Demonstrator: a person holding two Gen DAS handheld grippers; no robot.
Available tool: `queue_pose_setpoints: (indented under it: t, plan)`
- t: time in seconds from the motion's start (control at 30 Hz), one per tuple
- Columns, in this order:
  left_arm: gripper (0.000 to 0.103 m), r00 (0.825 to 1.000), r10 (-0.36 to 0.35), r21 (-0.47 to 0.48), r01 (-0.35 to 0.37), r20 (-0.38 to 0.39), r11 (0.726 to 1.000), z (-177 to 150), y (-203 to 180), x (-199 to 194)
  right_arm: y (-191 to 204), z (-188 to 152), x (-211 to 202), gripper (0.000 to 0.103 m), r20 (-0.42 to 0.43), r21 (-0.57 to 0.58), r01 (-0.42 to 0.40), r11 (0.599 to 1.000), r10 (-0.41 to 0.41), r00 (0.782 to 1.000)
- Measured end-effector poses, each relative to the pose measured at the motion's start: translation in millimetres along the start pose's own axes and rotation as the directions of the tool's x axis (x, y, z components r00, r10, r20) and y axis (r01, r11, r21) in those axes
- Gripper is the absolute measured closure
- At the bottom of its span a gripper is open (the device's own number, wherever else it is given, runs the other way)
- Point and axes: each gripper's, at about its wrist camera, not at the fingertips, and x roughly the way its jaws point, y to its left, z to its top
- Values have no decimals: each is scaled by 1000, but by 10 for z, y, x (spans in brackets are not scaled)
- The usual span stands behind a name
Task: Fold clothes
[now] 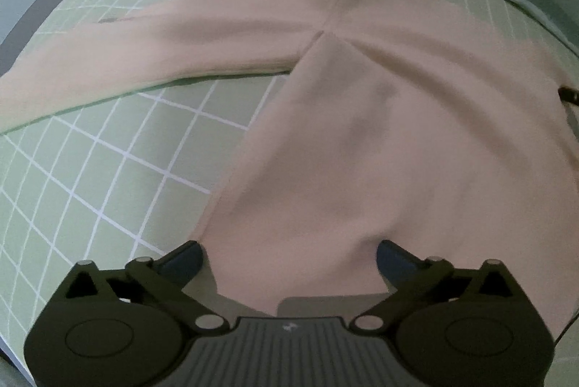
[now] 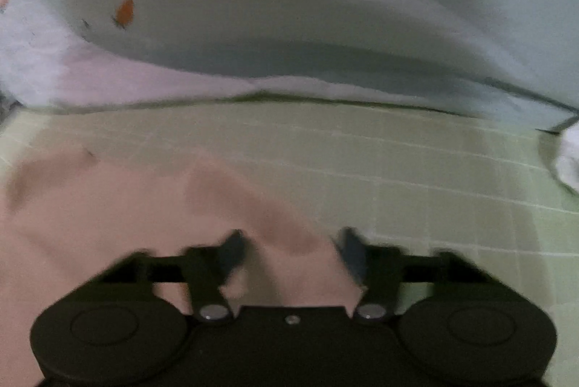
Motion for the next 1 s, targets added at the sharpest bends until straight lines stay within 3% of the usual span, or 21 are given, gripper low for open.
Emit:
queue_pose_setpoints:
  t: [0.07,0.2,0.23,0.3,0.37,0.4,0.47,0.67,0.9,0.93,1.0]
  plan:
    - [0,1000,2,-4,-2,2,1000,-10,-1,-1,29,47,17,92,-6,-41,19,999,-19,1000]
    - [0,1000,-1,-5,2,17,1000,-53,5,-6,9,133,62,93,-6,-33,83,996,-83,996]
    - [0,1000,-3,-5,3,23,1000,-73,5,-9,1,156,73,92,-10,-19,101,995,-101,995]
    - [0,1000,-10,-14,11,30,1000,-110,25,-27,73,179,35,77,-18,-42,171,984,-171,985]
    - [0,999,-36,-41,38,33,998,-137,93,-65,176,195,-35,50,4,-85,241,967,-242,970]
    - [0,998,-58,-63,60,37,996,-146,151,-92,243,197,-101,46,26,-92,236,967,-235,972]
    - [0,994,-92,-110,99,60,989,-165,305,-174,390,205,-224,25,61,-95,197,976,-192,979]
    - [0,990,-36,-224,66,134,972,-45,979,-313,1001,272,-182,11,83,-107,2,994,7,997]
    - [0,978,91,-318,-26,190,948,479,1771,-147,1677,471,249,11,53,-13,-187,982,188,981]
    - [0,976,105,-325,-37,193,945,566,1838,-99,1757,487,328,15,32,-30,-193,981,194,981]
    - [0,974,114,-334,-43,197,942,726,1946,-3,1912,515,488,35,-13,-66,-202,977,202,979]
